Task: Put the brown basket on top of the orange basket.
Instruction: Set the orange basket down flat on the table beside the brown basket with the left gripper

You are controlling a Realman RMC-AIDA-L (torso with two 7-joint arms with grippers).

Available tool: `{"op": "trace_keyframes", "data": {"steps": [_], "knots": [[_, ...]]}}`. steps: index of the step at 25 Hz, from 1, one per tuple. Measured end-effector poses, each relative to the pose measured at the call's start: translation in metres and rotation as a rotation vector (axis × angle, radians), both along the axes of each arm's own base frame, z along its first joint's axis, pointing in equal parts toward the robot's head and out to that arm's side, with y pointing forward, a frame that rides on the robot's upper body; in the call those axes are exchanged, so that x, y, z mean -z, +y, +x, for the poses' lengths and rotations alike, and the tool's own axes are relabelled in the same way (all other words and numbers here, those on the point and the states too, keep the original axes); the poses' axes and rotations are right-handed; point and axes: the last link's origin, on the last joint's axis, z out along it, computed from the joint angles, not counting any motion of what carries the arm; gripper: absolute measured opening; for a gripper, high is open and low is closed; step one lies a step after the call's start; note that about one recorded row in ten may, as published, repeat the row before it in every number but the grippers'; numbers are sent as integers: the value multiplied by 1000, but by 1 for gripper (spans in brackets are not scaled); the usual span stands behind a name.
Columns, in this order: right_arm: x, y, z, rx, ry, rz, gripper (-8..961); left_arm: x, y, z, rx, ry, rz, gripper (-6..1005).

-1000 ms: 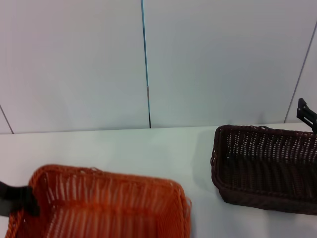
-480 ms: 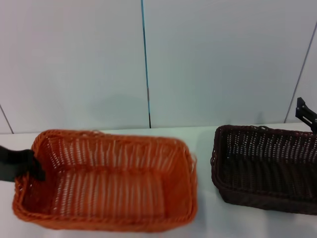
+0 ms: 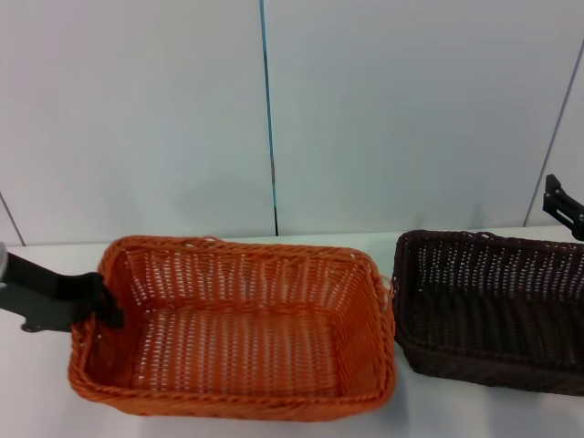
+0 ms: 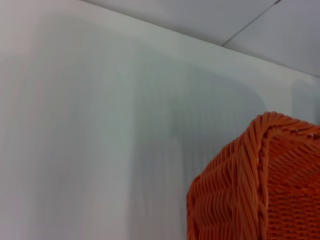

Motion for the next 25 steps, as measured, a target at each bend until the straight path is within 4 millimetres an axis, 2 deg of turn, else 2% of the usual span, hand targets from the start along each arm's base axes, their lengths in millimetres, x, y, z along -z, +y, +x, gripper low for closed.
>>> {"op": "trace_keyframes", "data": {"steps": [10, 17, 25], "knots": [[-2, 0, 1, -1, -5, 1, 946, 30, 12, 6, 23, 8, 12, 161], [-6, -3, 3, 1, -14, 5, 946, 20, 28, 3, 28, 32, 49, 161], [-7, -3, 3, 4, -19, -4, 946, 29, 34, 1, 38, 36, 46, 160]]}}
